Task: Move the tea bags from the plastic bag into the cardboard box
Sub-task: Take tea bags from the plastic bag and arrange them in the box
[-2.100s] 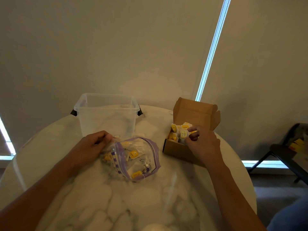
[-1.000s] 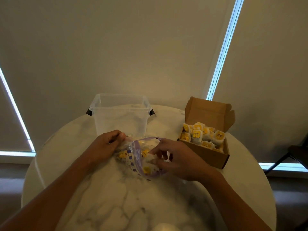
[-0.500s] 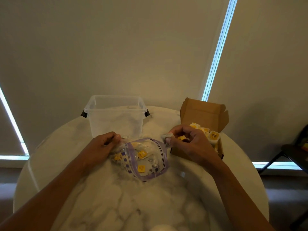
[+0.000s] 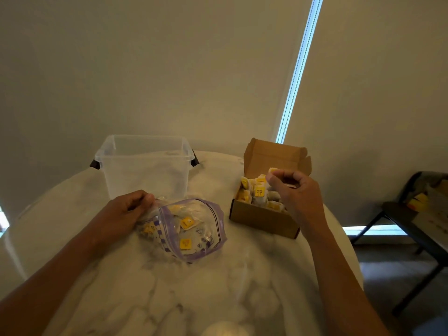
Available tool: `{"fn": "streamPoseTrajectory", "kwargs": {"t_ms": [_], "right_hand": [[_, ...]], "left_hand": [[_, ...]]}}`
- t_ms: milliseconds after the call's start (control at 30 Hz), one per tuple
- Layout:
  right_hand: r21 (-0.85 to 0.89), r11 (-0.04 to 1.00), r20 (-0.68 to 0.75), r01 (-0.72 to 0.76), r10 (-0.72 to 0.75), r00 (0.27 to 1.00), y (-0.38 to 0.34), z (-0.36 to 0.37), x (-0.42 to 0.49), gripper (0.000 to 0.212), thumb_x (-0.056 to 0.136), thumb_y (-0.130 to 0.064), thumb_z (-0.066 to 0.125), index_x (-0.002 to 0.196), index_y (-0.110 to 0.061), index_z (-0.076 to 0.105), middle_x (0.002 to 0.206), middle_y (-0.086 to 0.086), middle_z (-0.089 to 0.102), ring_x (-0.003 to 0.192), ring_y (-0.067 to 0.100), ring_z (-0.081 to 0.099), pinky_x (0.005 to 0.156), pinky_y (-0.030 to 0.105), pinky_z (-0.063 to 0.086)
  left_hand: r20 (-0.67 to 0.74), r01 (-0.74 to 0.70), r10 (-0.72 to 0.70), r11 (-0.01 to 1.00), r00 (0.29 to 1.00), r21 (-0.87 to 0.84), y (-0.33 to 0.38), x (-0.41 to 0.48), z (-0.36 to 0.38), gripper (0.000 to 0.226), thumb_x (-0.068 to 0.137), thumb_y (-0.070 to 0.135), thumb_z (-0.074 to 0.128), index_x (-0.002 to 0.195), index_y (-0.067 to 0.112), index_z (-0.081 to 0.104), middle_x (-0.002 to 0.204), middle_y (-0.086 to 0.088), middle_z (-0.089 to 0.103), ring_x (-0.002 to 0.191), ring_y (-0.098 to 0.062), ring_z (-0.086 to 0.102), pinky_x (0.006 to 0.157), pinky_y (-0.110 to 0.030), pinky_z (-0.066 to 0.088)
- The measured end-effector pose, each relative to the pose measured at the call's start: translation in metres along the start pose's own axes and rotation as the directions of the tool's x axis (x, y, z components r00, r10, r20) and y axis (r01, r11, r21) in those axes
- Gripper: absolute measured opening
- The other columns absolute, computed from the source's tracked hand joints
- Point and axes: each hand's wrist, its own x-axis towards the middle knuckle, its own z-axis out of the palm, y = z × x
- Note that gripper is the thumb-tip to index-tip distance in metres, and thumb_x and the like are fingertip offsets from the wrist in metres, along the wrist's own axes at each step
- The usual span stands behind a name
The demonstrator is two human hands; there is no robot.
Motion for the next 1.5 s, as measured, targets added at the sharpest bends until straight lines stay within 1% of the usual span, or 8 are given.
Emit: {"fn": "streamPoseTrajectory", "kwargs": {"t_ms": [233,467,633,800,1067,1200,1333,1500], "right_hand": [[-0.297,0.951,0.182,0.089,-0.035,0.983,0.009,0.003,-0.002,0.018,0.098,-0.029,0.075,0.115,-0.033,0.081,0.111,-0.013,0.076,0.099,0.004,0.07,0.086,0.023,0.062],[-0.371,0.919,0.195,0.133,-0.063,0.979,0.01,0.006,-0.002,0.023,0.093,-0.021,0.082,0.113,-0.029,0.079,0.107,-0.01,0.076,0.093,0.001,0.07,0.078,0.012,0.056],[-0.559,0.822,0.197,0.108,0.005,0.98,0.012,0.009,-0.001,0.014,0.092,-0.027,0.082,0.106,-0.029,0.083,0.117,-0.01,0.066,0.103,0.01,0.061,0.071,0.008,0.038],[-0.493,0.835,0.103,0.244,-0.222,0.97,-0.002,0.02,-0.008,0.014,0.093,-0.041,0.079,0.106,-0.035,0.079,0.116,-0.011,0.067,0.1,0.01,0.061,0.076,0.022,0.054],[-0.088,0.83,0.611,0.551,-0.392,0.688,-0.052,0.071,-0.061,0.018,0.097,-0.033,0.077,0.106,-0.018,0.079,0.093,-0.012,0.072,0.077,0.011,0.067,0.065,0.024,0.058],[-0.109,0.719,0.772,0.686,-0.374,0.514,-0.046,0.096,-0.074,0.022,0.101,-0.021,0.072,0.122,-0.018,0.078,0.112,-0.004,0.079,0.09,0.007,0.071,0.083,0.017,0.055],[-0.2,0.76,0.85,0.618,-0.179,0.495,-0.035,0.12,-0.078,0.042,0.098,-0.011,0.07,0.14,-0.014,0.067,0.142,0.006,0.066,0.123,0.02,0.062,0.093,0.0,0.028],[-0.194,0.615,0.885,0.765,-0.227,0.407,-0.025,0.139,-0.09,0.047,0.094,-0.018,0.074,0.14,-0.015,0.066,0.144,0.007,0.063,0.126,0.027,0.062,0.1,0.033,0.051]], "left_hand": [[0.003,0.008,-0.008,1.0,1.0,-0.004,-0.002,0.001,-0.001,0.029,0.112,0.047,0.053,0.099,0.035,0.075,0.084,0.008,0.077,0.07,0.0,0.06,0.08,-0.034,0.049],[0.002,0.012,-0.012,1.0,1.0,0.005,0.001,0.0,0.001,0.028,0.114,0.042,0.052,0.098,0.037,0.074,0.065,0.019,0.065,0.06,0.003,0.055,0.074,-0.034,0.045],[0.001,0.0,0.0,1.0,1.0,0.03,-0.001,-0.001,-0.002,0.028,0.114,0.044,0.052,0.099,0.038,0.074,0.075,0.017,0.072,0.066,0.004,0.059,0.077,-0.032,0.048],[0.006,-0.003,0.003,0.999,1.0,0.037,-0.001,-0.002,-0.004,0.03,0.112,0.048,0.052,0.101,0.032,0.075,0.087,0.012,0.077,0.074,0.001,0.063,0.08,-0.033,0.051],[0.0,-0.003,0.003,0.999,1.0,0.039,0.0,-0.003,-0.004,0.033,0.114,0.043,0.053,0.102,0.021,0.074,0.094,0.011,0.078,0.079,0.002,0.062,0.077,-0.022,0.049],[0.014,-0.005,0.004,0.999,1.0,0.039,0.005,-0.004,-0.003,0.029,0.115,0.041,0.051,0.101,0.031,0.074,0.102,0.024,0.078,0.09,0.009,0.068,0.078,-0.018,0.05],[0.056,-0.033,0.031,0.999,0.998,0.032,0.009,-0.005,-0.002,0.029,0.116,0.042,0.05,0.1,0.043,0.074,0.107,0.03,0.078,0.097,0.012,0.068,0.085,-0.018,0.052],[0.085,-0.06,0.057,0.998,0.995,0.036,0.009,-0.005,-0.003,0.032,0.116,0.044,0.046,0.114,0.029,0.074,0.124,0.025,0.077,0.118,-0.002,0.07,0.106,-0.038,0.055]]}}
